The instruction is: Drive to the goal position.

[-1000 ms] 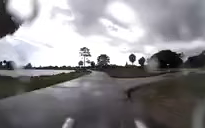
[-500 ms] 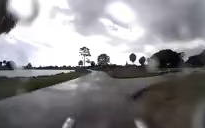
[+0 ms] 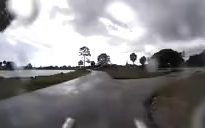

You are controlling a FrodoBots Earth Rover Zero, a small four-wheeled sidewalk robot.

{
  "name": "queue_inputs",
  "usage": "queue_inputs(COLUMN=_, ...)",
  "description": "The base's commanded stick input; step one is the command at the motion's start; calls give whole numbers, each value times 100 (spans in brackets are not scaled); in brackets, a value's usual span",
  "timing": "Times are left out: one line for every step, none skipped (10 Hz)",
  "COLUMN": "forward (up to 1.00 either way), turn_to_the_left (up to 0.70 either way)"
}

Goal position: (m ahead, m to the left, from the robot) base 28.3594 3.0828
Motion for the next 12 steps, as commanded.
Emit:
queue_inputs(forward=100, turn_to_the_left=0)
queue_inputs(forward=100, turn_to_the_left=0)
queue_inputs(forward=100, turn_to_the_left=0)
queue_inputs(forward=100, turn_to_the_left=0)
queue_inputs(forward=100, turn_to_the_left=0)
queue_inputs(forward=100, turn_to_the_left=0)
queue_inputs(forward=100, turn_to_the_left=0)
queue_inputs(forward=100, turn_to_the_left=0)
queue_inputs(forward=100, turn_to_the_left=0)
queue_inputs(forward=100, turn_to_the_left=0)
queue_inputs(forward=100, turn_to_the_left=0)
queue_inputs(forward=100, turn_to_the_left=0)
